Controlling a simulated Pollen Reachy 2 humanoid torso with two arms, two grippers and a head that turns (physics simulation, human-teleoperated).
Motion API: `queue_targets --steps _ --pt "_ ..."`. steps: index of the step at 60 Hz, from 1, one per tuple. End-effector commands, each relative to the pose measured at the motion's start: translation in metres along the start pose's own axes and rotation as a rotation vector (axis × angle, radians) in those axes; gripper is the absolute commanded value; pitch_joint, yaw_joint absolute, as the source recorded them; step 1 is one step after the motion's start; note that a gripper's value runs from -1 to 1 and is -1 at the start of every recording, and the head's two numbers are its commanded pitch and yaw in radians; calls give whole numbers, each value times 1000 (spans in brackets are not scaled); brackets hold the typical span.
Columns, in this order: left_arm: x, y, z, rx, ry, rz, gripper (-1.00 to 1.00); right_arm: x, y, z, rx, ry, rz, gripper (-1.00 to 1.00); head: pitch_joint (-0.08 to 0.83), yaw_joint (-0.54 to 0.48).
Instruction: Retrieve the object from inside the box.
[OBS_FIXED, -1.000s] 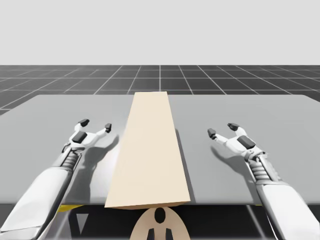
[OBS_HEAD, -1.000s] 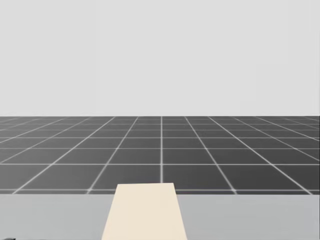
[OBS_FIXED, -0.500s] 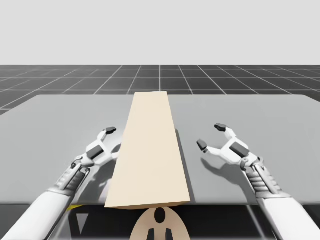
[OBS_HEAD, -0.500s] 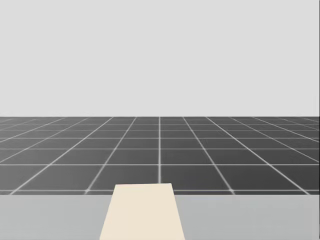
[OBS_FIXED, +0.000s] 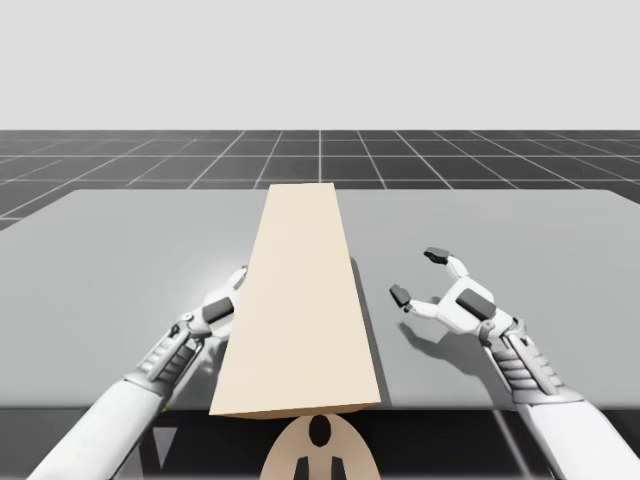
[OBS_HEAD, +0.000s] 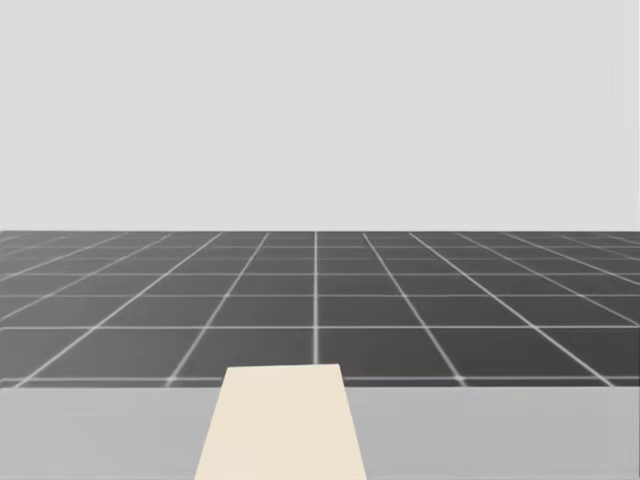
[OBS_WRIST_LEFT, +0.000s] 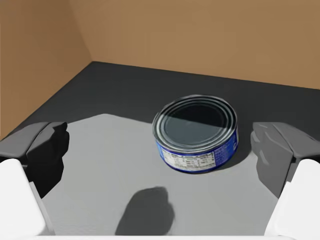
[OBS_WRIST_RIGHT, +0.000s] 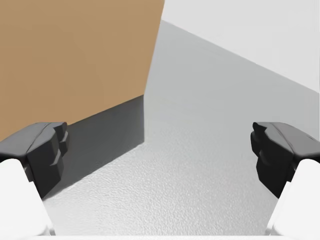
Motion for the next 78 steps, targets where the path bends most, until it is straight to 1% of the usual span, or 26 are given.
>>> queue_targets --steps 1,2,6,9,22,25,29,31,34,37,42,44,45,46,47,48,50,55,60,68,71,72,74,75,78 --pt "-3 1 -26 -63 11 49 -1000 0 2 0 5 -5 11 -1000 -2 -9" --pt "-3 2 -29 -68 17 44 -1000 0 2 0 6 -6 11 -1000 -1 -8" --pt "-6 2 -39 -85 31 53 -1000 0 2 0 6 -8 16 -1000 2 -10" --pt "-9 3 -46 -97 49 51 -1000 1 3 0 5 -9 18 -1000 5 -11" --pt "-24 3 -69 -147 92 48 -1000 2 5 -1 7 -18 29 -1000 19 -18" --pt "-27 2 -74 -171 99 61 -1000 2 5 -1 7 -19 33 -1000 22 -20" --pt "-29 0 -79 -195 105 64 -1000 2 5 -1 6 -20 36 -1000 25 -24" --pt "-32 -2 -83 -210 111 59 -1000 2 5 -1 6 -22 37 -1000 28 -29" --pt "-34 -4 -88 -227 119 66 -1000 2 6 -1 5 -21 41 -1000 32 -31" --pt "-36 -6 -91 -240 127 49 -1000 2 6 -1 4 -20 42 -1000 35 -33" --pt "-40 -9 -95 -260 143 52 -1000 1 7 -1 2 -16 48 -1000 37 -35" --pt "-42 -11 -95 -262 145 56 -668 1 7 -2 1 -15 50 -1000 39 -35" --pt "-43 -12 -94 -268 152 62 303 1 7 -2 1 -15 49 -1000 40 -35" --pt "-44 -12 -94 -271 156 61 912 1 7 -2 0 -15 49 -1000 40 -36" --pt "-45 -13 -94 -273 158 63 911 1 7 -2 0 -14 50 -1000 40 -35" --pt "-45 -13 -93 -276 162 67 966 1 7 -2 0 -14 50 -1000 41 -35" --pt "-46 -13 -92 -277 164 73 996 1 7 -2 -1 -13 50 -1000 41 -34" --pt "-47 -13 -90 -281 169 87 1000 1 7 -2 -2 -14 49 -1000 40 -34" --pt "-46 -12 -87 -284 175 93 1000 0 8 -2 -3 -14 49 -1000 39 -32" --pt "-43 -6 -81 -269 169 93 1000 1 7 -2 -8 -17 47 -1000 39 -33" --pt "-41 -1 -76 -253 166 94 1000 1 7 -2 -9 -18 46 -1000 38 -32" --pt "-40 3 -71 -241 162 90 1000 1 6 -2 -10 -19 45 -1000 37 -32" --pt "-38 6 -67 -233 157 95 1000 1 6 -2 -11 -20 44 -1000 36 -32" --pt "-37 11 -61 -216 151 98 1000 1 6 -2 -12 -21 43 -1000 36 -32" --pt "-36 17 -52 -193 150 97 1000 1 6 -2 -14 -23 42 -1000 36 -31"
